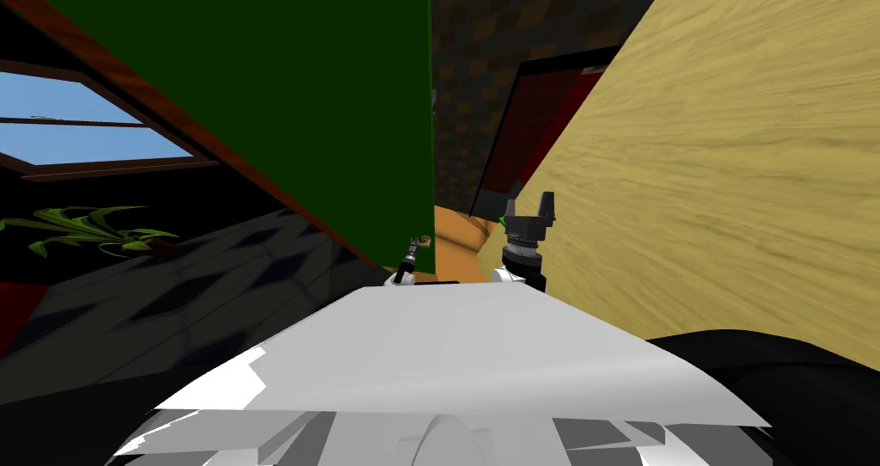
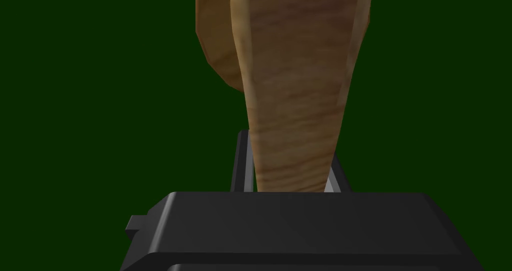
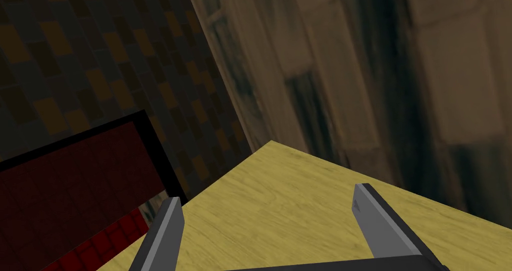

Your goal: Push the door open

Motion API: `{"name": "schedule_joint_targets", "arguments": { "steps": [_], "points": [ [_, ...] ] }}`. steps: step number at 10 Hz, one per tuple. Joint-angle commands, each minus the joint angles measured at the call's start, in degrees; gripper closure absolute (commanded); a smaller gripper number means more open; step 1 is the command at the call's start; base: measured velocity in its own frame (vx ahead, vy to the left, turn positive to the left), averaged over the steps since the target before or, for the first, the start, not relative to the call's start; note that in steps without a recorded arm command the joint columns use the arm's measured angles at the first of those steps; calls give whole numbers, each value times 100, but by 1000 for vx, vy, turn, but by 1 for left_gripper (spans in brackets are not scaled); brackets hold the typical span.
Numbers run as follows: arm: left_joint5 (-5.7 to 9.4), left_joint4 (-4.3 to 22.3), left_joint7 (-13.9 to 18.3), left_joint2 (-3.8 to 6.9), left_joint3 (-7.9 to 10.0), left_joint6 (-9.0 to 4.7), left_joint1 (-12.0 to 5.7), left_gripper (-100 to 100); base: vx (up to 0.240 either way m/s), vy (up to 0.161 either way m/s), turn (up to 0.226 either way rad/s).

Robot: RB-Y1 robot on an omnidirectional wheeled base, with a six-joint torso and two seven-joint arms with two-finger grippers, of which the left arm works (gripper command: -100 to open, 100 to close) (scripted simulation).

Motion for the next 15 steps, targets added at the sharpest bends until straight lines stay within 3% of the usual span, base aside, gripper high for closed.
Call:
{"name": "schedule_joint_targets", "arguments": {
  "steps": [1, 2, 4, 5, 11, 13, 15],
  "points": [
    [40, 198, -9, 10, 122, -114, -165, 100, 122, -115, 68],
    [78, 220, -34, -9, 250, -120, -177, 100, 136, -137, 53],
    [78, 220, -34, -9, 250, -120, -177, 100, 91, -67, 29],
    [113, 240, -57, -37, 370, -126, -189, 100, 94, -58, 47],
    [211, 297, -123, -188, 707, -142, -220, 100, 143, -124, 70],
    [268, 258, -173, -34, 818, -137, -187, 100, 92, -38, 55],
    [304, 262, -219, 3, 888, -149, -189, 100, 176, -46, 54]
  ]
}}
